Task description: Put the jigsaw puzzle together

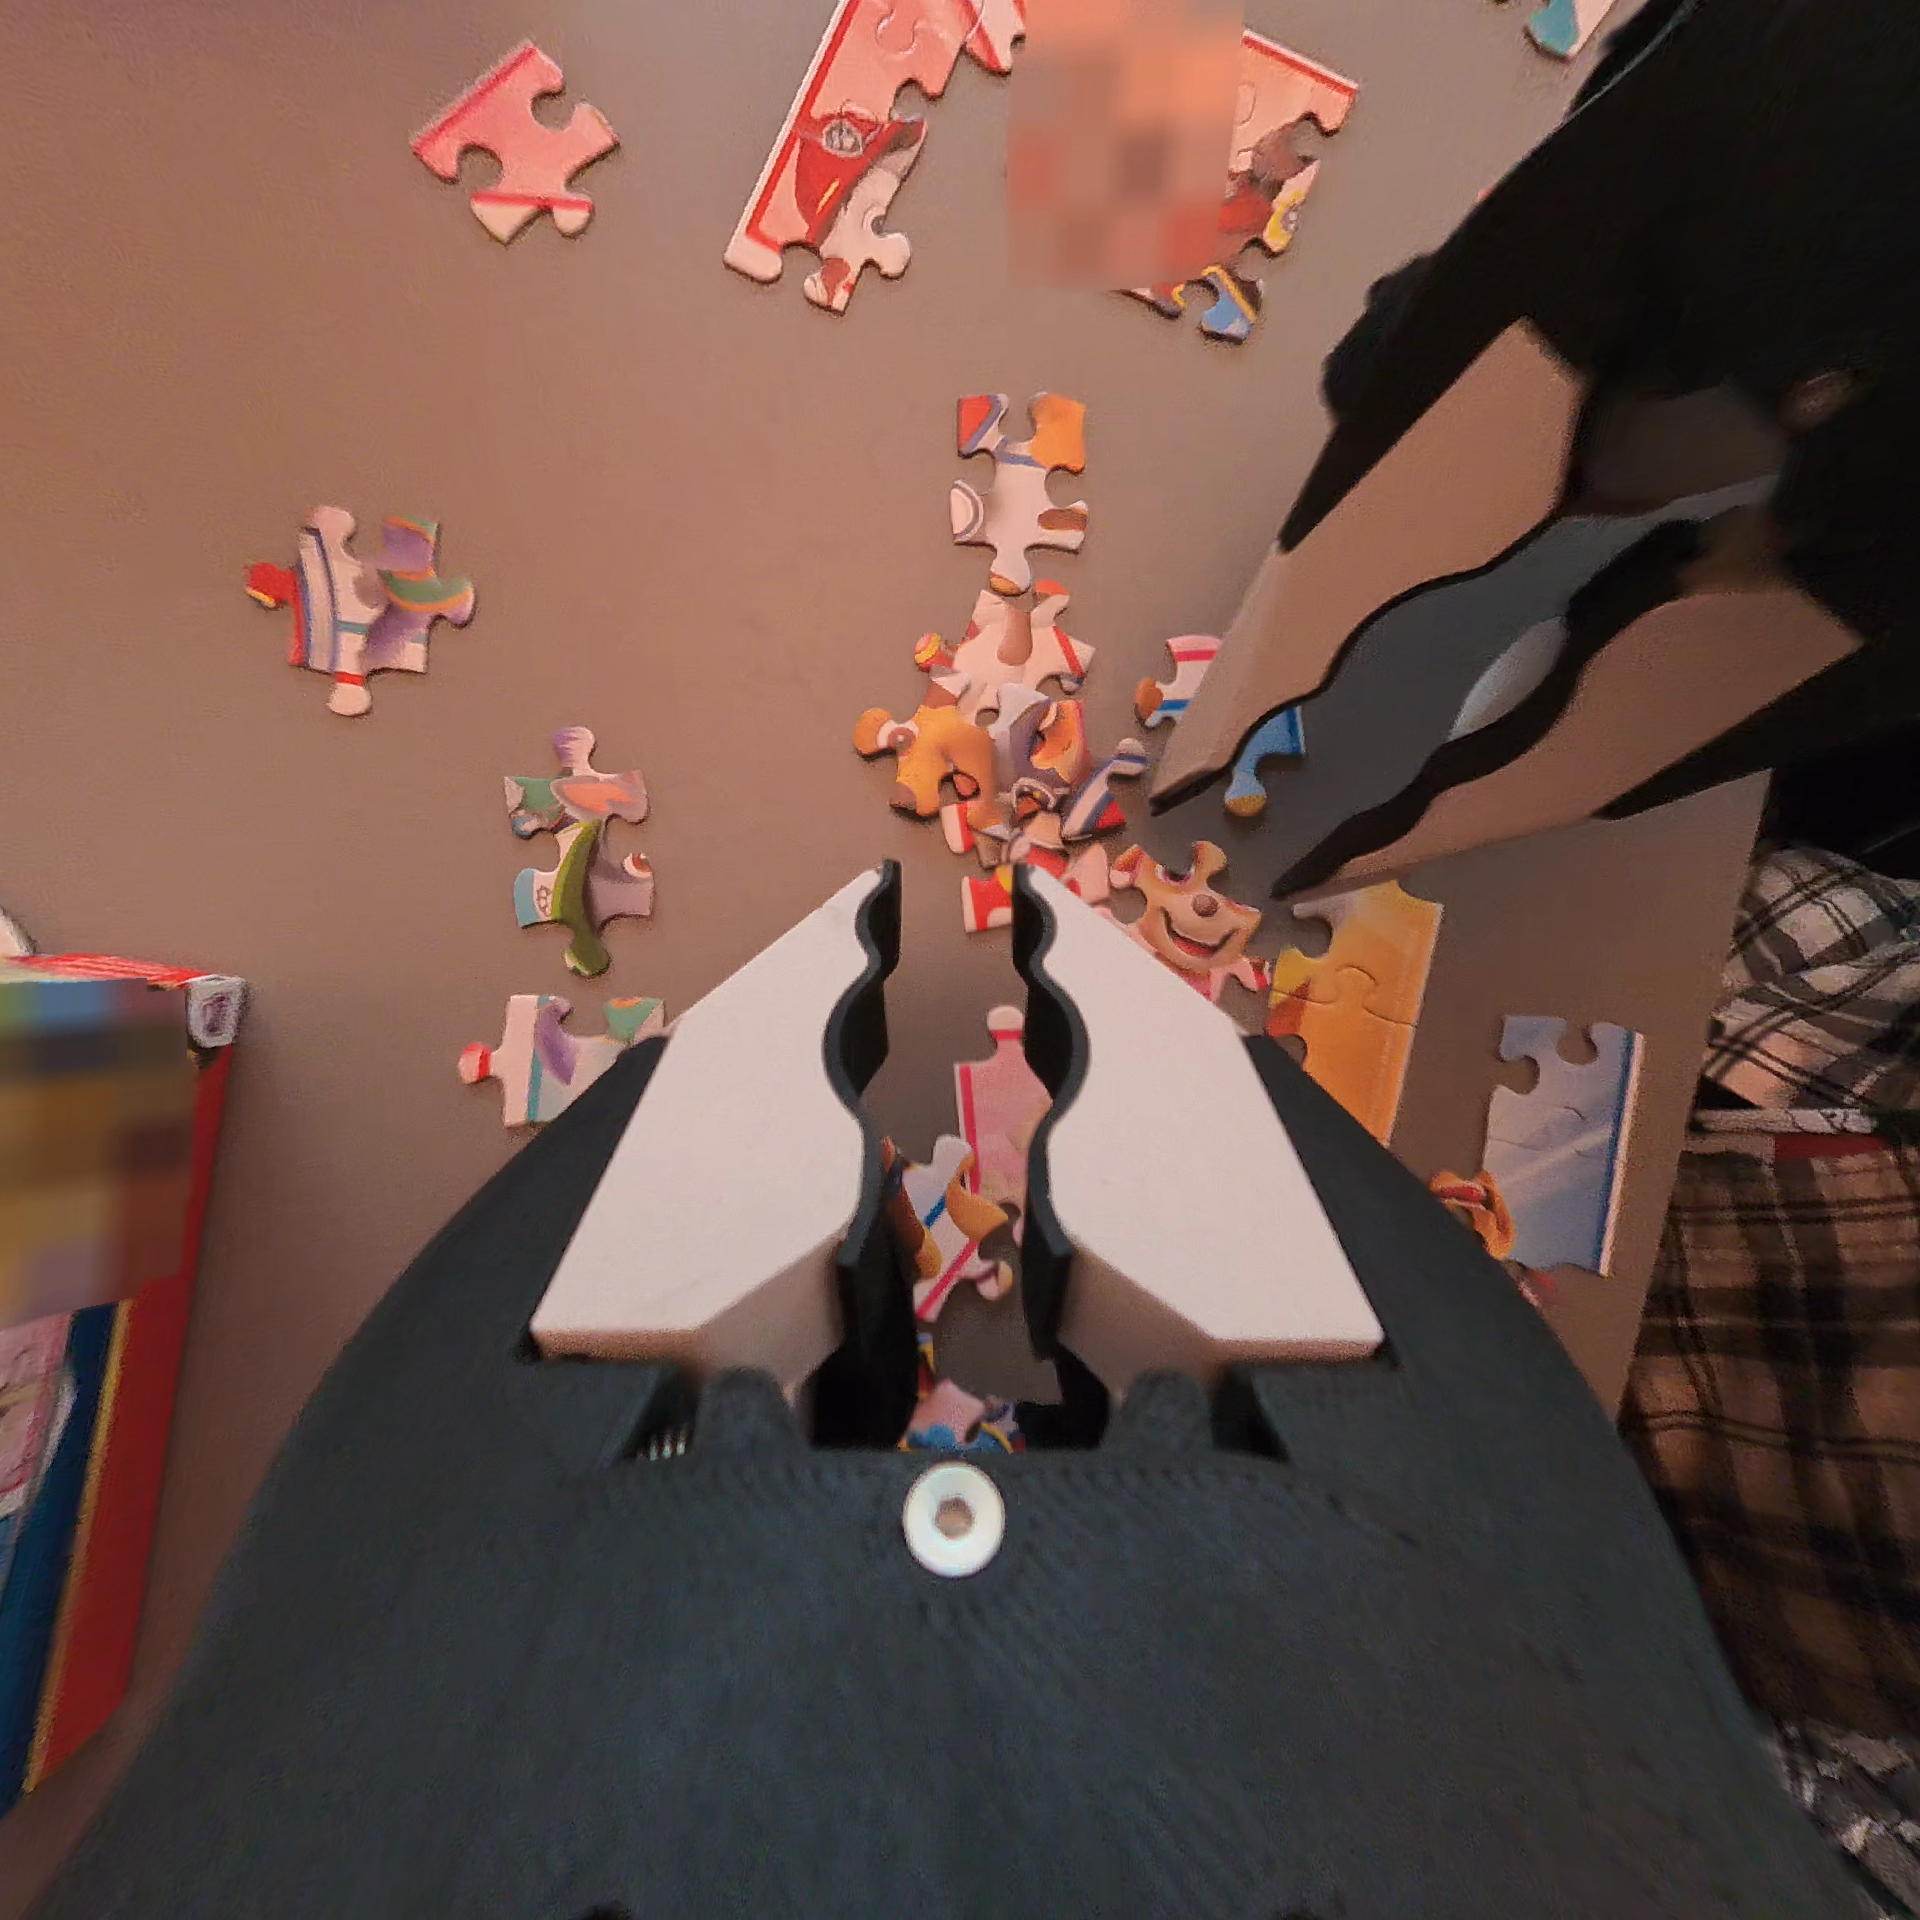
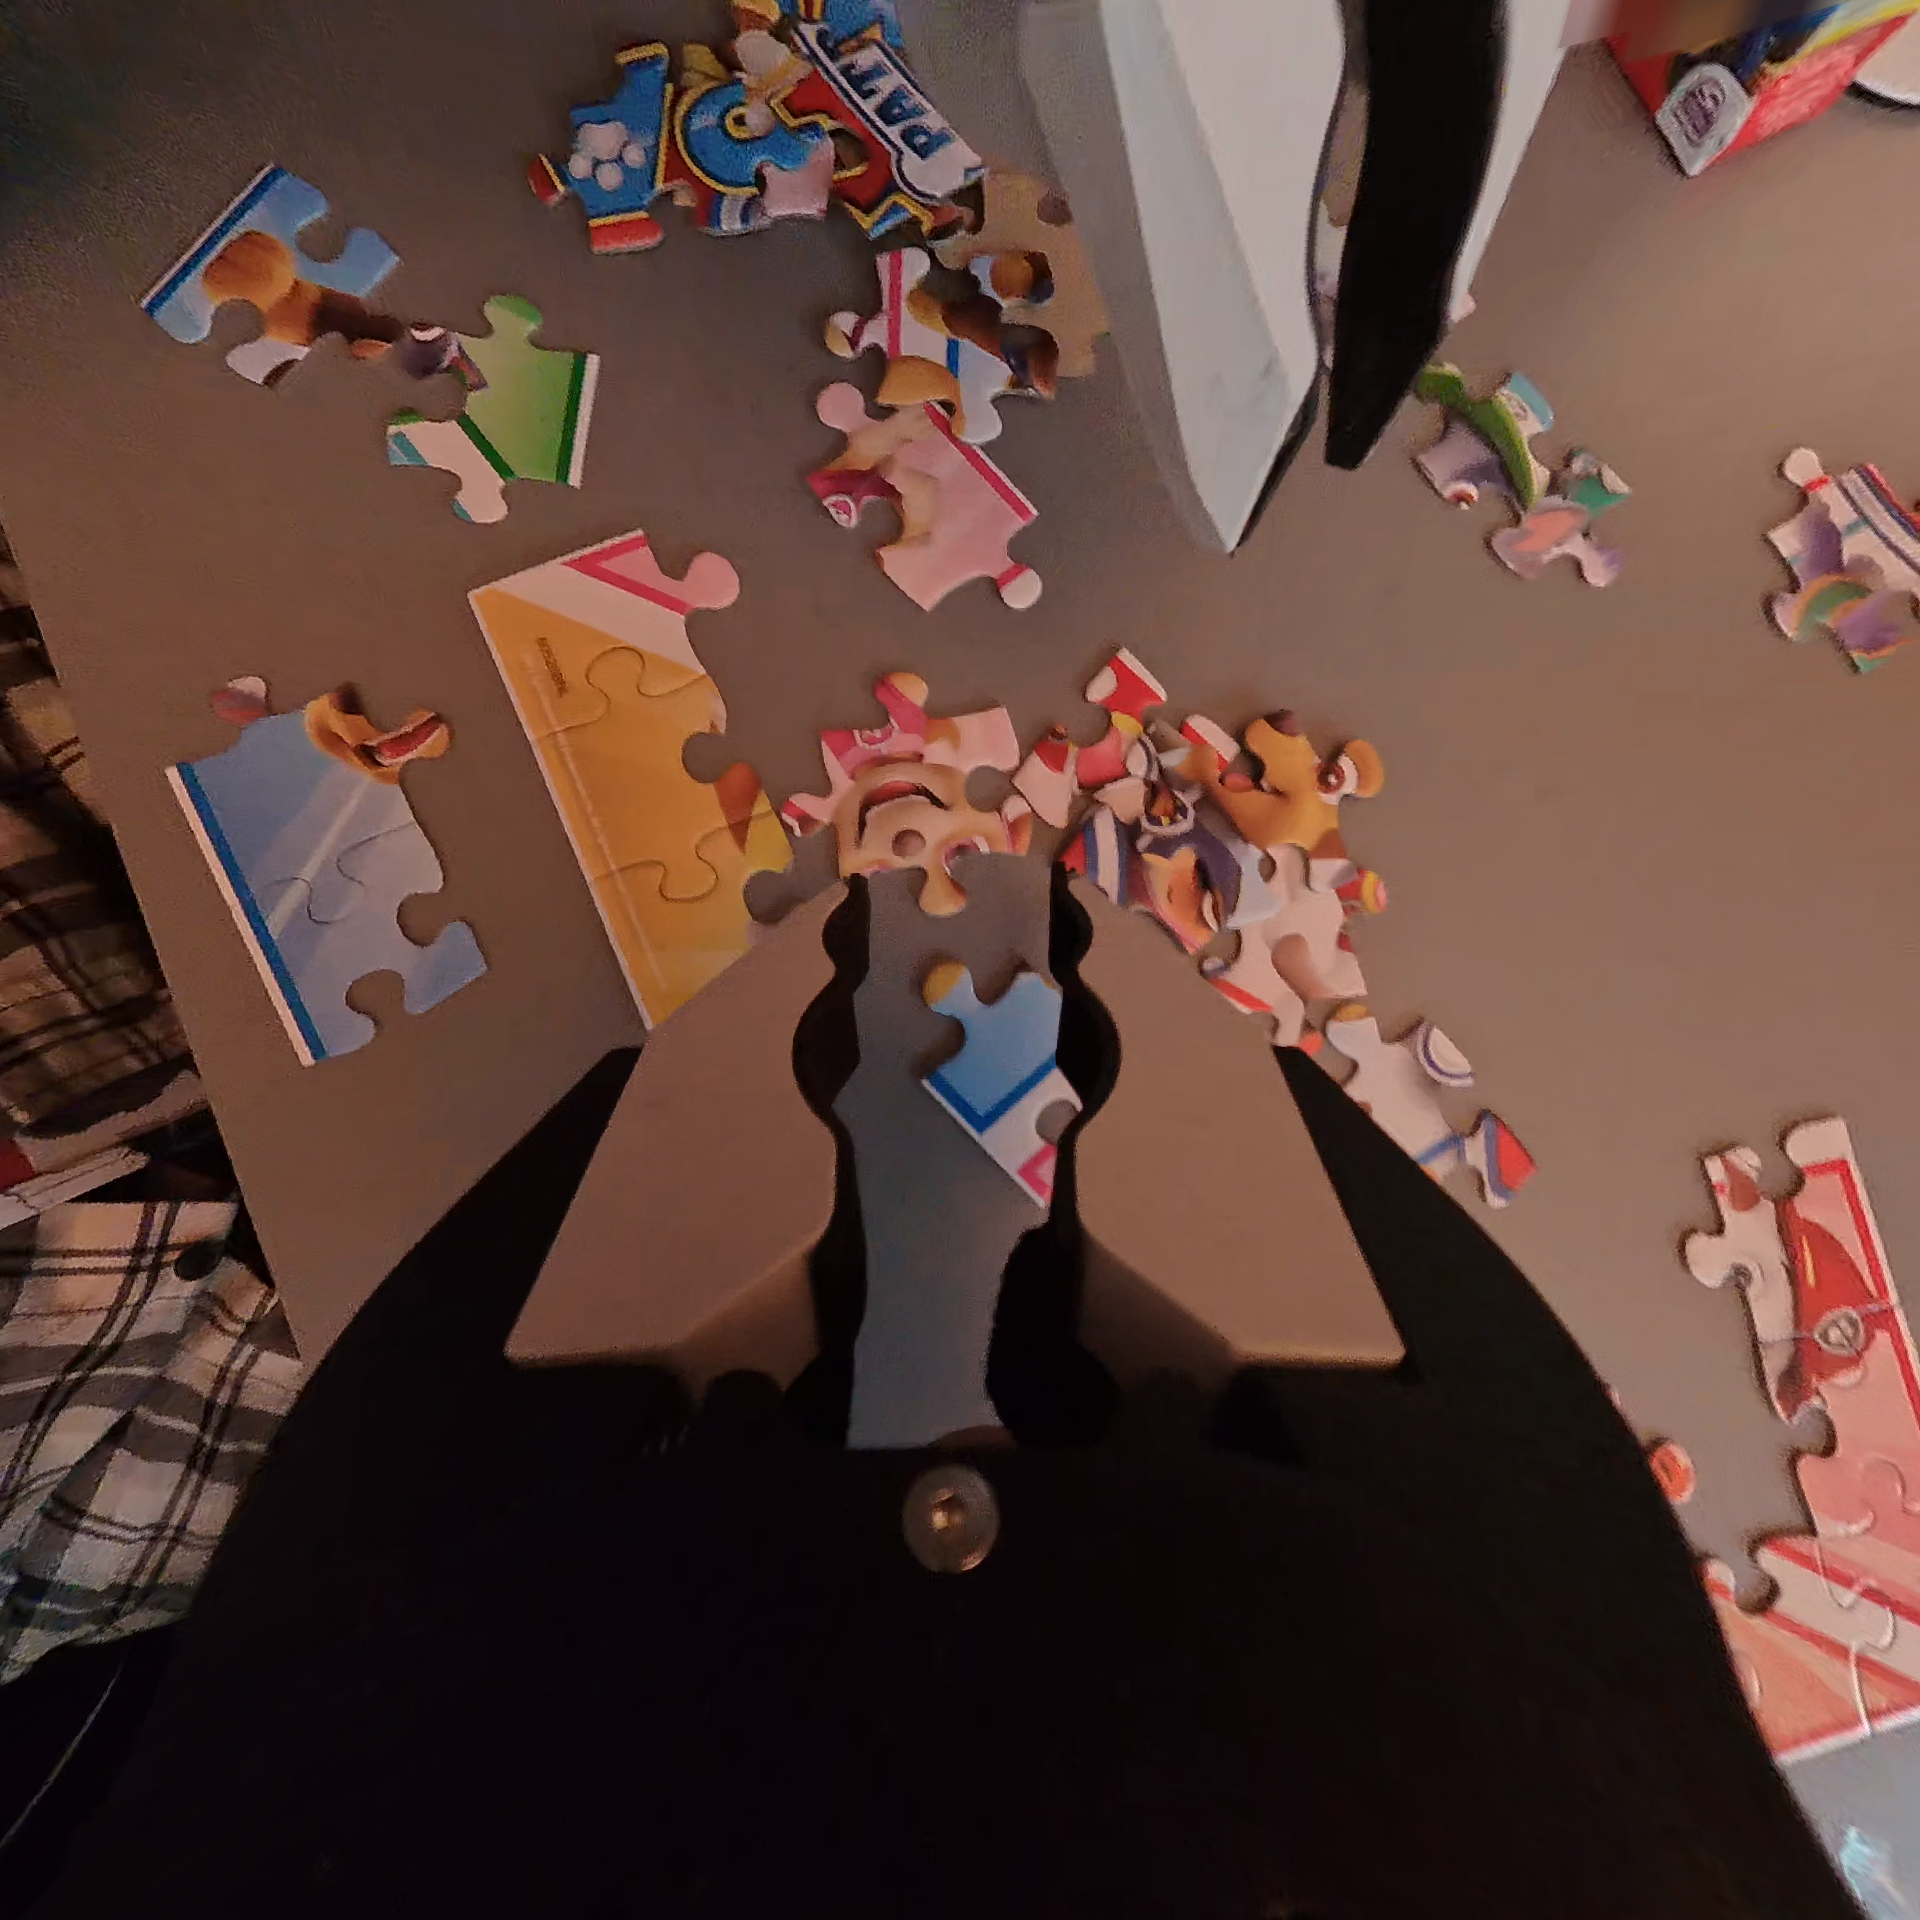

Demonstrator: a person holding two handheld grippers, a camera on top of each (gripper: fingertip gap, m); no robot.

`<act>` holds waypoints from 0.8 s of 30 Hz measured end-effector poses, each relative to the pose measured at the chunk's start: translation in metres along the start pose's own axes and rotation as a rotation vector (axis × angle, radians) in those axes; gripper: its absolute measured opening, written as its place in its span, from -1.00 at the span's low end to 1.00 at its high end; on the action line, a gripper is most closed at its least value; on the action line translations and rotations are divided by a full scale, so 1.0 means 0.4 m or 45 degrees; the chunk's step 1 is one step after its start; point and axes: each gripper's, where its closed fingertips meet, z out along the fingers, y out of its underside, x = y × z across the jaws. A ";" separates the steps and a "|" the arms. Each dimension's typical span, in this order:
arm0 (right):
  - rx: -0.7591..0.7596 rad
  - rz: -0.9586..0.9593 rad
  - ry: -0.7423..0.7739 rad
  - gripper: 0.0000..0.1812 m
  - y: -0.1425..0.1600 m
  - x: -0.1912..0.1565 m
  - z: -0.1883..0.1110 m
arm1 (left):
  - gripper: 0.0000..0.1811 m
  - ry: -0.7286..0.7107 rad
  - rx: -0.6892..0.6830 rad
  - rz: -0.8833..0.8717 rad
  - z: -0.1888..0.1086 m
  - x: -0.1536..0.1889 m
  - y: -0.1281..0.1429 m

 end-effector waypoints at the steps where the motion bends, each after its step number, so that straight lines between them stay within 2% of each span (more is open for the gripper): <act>1: 0.004 -0.007 -0.007 -0.63 -0.006 -0.004 0.008 | -0.78 -0.020 0.000 0.012 -0.018 0.004 -0.002; 5: -0.033 -0.023 -0.037 -0.62 -0.020 -0.008 0.050 | -0.76 -0.045 0.014 0.024 -0.073 0.028 0.006; 9: -0.050 -0.009 -0.090 -0.63 -0.031 -0.013 0.059 | -0.76 -0.059 -0.001 0.004 -0.085 0.050 0.044; 16: -0.065 0.037 -0.155 -0.57 -0.026 -0.038 0.057 | -0.75 -0.033 -0.045 -0.056 -0.032 0.104 0.127; 19: -0.072 0.033 -0.138 -0.55 -0.026 -0.041 0.057 | -0.74 -0.055 0.017 -0.107 -0.012 0.111 0.129; 24: -0.068 0.037 -0.118 -0.63 -0.025 -0.049 0.057 | -0.72 -0.091 0.079 -0.137 0.012 0.124 0.131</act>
